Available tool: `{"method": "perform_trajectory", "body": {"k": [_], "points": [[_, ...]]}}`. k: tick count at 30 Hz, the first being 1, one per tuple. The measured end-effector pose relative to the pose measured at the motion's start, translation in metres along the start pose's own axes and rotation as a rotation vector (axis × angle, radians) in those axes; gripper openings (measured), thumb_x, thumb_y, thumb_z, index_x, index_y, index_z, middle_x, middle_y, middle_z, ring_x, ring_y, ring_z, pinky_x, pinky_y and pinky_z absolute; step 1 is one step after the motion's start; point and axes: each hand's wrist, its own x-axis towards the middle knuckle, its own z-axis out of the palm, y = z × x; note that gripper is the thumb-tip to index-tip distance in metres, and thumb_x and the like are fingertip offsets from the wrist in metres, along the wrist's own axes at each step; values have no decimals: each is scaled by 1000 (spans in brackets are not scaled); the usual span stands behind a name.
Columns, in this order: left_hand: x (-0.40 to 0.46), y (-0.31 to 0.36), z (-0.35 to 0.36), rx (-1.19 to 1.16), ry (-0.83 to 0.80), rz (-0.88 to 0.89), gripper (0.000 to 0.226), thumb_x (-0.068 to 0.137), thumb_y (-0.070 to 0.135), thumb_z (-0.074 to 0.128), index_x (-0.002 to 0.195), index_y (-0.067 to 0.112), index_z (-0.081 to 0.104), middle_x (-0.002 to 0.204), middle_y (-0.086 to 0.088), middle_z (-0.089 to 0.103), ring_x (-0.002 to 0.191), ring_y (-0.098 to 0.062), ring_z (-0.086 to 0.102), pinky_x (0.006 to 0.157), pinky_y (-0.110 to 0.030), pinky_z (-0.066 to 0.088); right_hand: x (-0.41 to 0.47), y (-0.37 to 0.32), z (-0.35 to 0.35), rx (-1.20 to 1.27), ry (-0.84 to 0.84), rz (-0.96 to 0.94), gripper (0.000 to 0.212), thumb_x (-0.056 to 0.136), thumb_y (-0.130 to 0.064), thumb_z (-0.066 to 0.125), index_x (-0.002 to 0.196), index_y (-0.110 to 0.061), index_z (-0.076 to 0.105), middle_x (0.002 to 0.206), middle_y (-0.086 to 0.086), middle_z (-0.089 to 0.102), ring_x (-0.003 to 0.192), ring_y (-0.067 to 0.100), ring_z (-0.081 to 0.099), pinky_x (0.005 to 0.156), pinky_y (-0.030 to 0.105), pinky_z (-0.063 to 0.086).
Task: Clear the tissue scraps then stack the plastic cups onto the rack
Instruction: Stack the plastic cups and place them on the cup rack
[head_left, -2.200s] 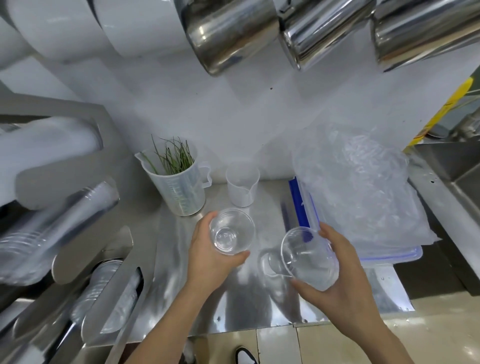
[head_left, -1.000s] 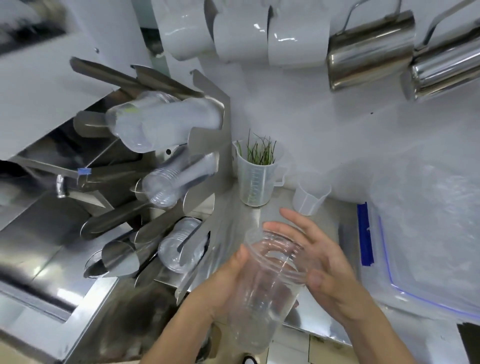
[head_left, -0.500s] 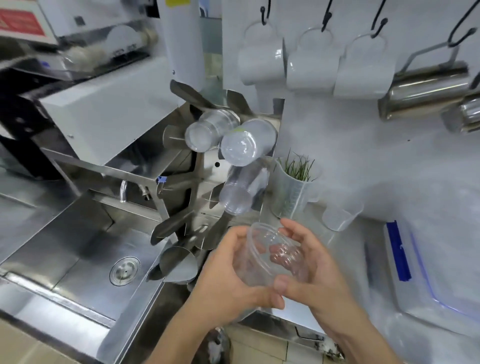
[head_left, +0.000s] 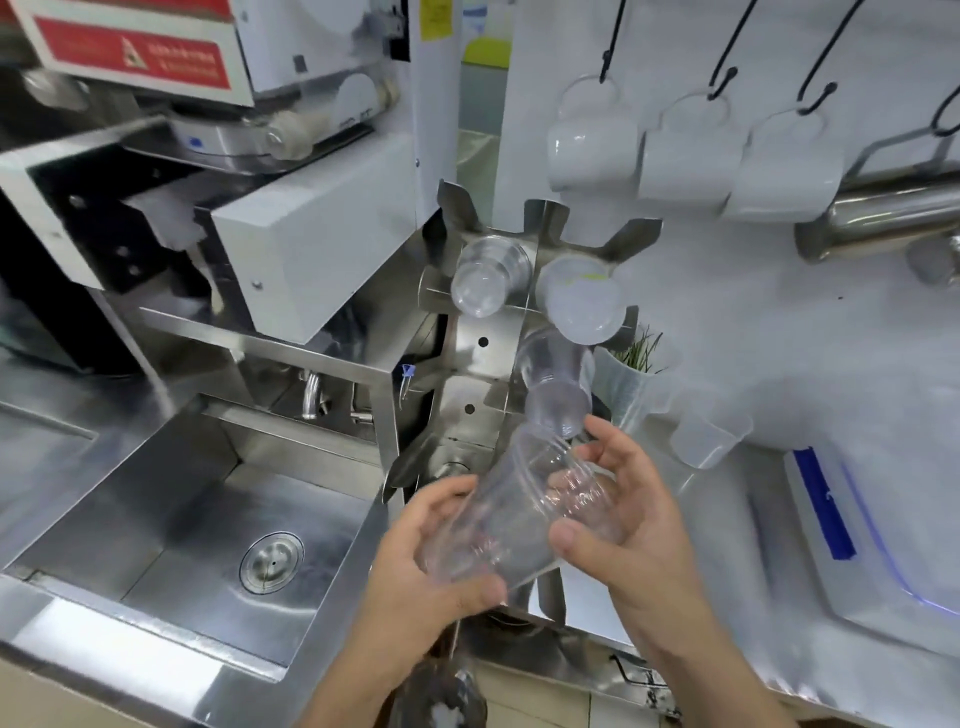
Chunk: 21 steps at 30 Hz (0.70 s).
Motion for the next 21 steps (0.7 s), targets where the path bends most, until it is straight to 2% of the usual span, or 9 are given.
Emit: {"method": "perform_trajectory", "body": {"k": [1,3,5,7,10,13,15,18,21], "points": [[1,-4,-4,-63,43,-17,98,33,56,96,121,30,64,125,-8,70,114,-27,68,91,-43,56,0,2,4,-3,-7,-3,102,41,-47,97,132,-32,54,122,2,55,118,28,57,100,55,48],[2,-9,-8,-204,103,-57,91,29,53,98,112,29,69,120,-13,71,110,-34,68,84,-49,57,0,4,10,-14,-26,-6,104,42,-49,96,134,-31,52,124,0,54,119,24,56,102,55,47],[4,-10,-10,-314,125,-96,87,28,50,99,107,28,72,117,-12,73,110,-38,67,84,-54,57,0,1,15,-64,1,-36,101,46,-58,91,134,-31,50,127,-1,55,120,18,56,101,43,48],[5,-11,-13,-389,142,-125,86,26,49,99,105,29,73,118,-8,74,111,-38,67,78,-50,59,1,-1,14,-178,85,-104,85,61,-61,81,134,-32,49,127,-7,59,119,12,57,100,35,46],[4,-11,-16,-441,154,-162,101,25,46,101,117,21,66,123,-13,71,111,-39,68,68,-41,60,9,0,5,-411,196,-211,57,85,-40,71,135,-31,47,123,-10,64,123,7,54,105,23,37],[4,-12,-17,-444,166,-182,112,28,45,101,128,16,58,125,-15,70,111,-37,69,72,-44,59,21,4,-3,-505,188,-250,45,92,-32,62,134,-34,45,115,-13,67,123,0,53,101,8,33],[5,-12,-18,-436,171,-182,115,31,45,100,132,15,55,126,-16,69,112,-36,69,74,-45,59,30,7,-7,-543,181,-236,39,92,-37,55,129,-46,44,113,-15,68,122,1,54,102,13,36],[7,-11,-17,-440,177,-185,116,31,45,100,134,15,54,127,-14,69,111,-33,70,76,-45,59,42,11,-13,-570,163,-179,29,93,-51,43,121,-61,46,123,-25,64,128,4,51,109,35,39],[9,-12,-15,-454,181,-182,115,32,44,101,133,15,55,128,-13,68,109,-32,71,74,-43,60,48,12,-16,-575,126,-133,46,97,-51,33,140,-42,45,136,-48,37,138,-13,28,116,23,24]]}}
